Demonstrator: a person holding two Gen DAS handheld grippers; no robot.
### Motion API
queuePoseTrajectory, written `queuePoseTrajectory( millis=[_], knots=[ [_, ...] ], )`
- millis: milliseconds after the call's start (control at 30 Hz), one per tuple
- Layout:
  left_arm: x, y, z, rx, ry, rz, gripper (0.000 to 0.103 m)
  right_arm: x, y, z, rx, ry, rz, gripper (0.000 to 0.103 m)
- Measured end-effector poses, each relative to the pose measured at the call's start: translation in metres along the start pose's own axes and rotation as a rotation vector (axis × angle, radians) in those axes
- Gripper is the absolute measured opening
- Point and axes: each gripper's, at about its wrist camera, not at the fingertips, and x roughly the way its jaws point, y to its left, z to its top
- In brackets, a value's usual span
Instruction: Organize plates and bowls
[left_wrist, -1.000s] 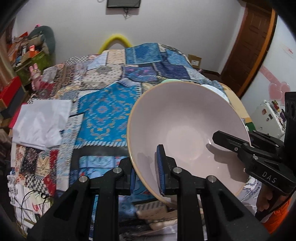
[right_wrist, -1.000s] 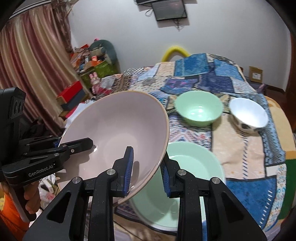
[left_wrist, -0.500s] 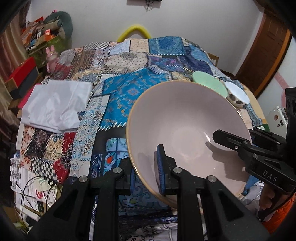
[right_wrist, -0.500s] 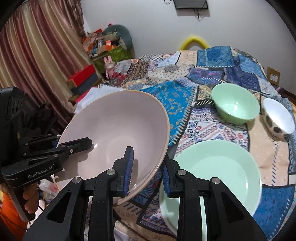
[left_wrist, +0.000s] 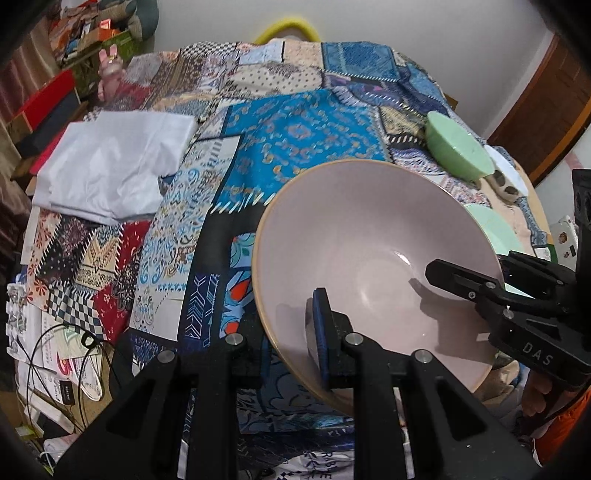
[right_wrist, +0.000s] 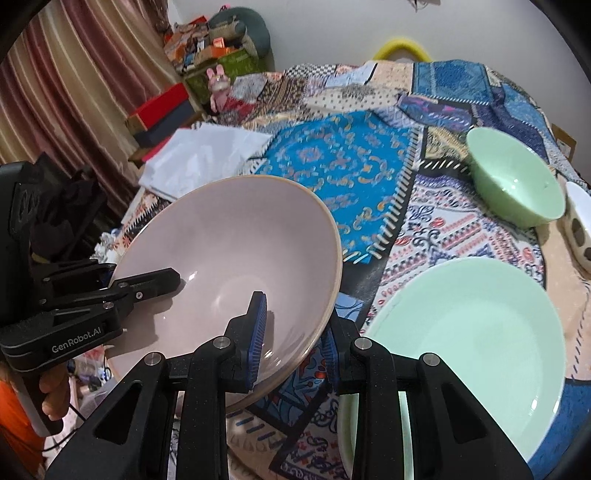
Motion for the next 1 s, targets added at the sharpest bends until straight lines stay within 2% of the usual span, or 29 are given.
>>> queuePoseTrajectory(
  millis=[200,633,833,1000],
  knots=[
    [0.019,0.008,-0.003,-0.016,0.030,-0.005,0.019,0.015,0.000,-0.003,-0.001,0.040,-0.003,0.025],
    [0.027,0.005,-0.006,-0.004,0.044,0.003,0.019,0.021,-0.004,-0.004,0.007,0.074,0.001,0.028],
    [0.019,0.005,-0.006,-0.014,0.033,0.026,0.020,0.010,-0.011,-0.004,0.016,0.054,-0.012,0.028],
    [0.005,0.003,-0.004,-0.008,0.014,0.054,0.026,-0.009,-0.017,-0.004,0.022,-0.004,-0.030,0.039]
  ],
)
